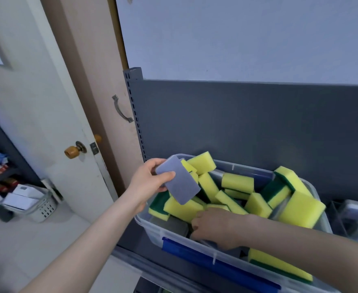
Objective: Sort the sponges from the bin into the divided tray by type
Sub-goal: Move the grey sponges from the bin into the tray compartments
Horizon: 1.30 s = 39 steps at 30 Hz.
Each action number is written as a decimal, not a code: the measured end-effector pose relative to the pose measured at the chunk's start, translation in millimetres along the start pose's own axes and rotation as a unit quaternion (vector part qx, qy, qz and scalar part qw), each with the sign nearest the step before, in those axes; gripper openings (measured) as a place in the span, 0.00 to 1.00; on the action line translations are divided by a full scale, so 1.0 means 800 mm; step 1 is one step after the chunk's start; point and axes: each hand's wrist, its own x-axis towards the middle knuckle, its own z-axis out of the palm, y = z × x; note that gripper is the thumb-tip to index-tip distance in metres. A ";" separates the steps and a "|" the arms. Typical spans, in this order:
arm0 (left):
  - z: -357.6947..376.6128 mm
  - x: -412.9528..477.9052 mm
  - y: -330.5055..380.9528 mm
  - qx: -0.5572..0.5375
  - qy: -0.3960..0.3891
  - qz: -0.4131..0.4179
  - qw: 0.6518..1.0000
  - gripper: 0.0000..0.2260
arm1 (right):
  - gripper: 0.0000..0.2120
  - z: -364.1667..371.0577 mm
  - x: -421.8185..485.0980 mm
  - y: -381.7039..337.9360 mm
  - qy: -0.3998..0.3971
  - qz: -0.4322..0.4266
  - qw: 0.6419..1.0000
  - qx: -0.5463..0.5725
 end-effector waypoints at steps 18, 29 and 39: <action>0.009 0.006 0.011 0.053 0.016 0.094 0.994 0.14 | 0.14 -0.066 -0.143 0.079 0.511 0.313 0.708 0.373; 0.085 0.005 0.017 0.068 -0.129 0.135 0.980 0.16 | 0.21 -0.027 -0.148 0.022 0.403 0.392 0.726 0.397; 0.180 -0.016 0.068 0.051 -0.198 0.226 0.952 0.13 | 0.18 0.007 -0.273 0.003 0.524 0.512 0.541 0.413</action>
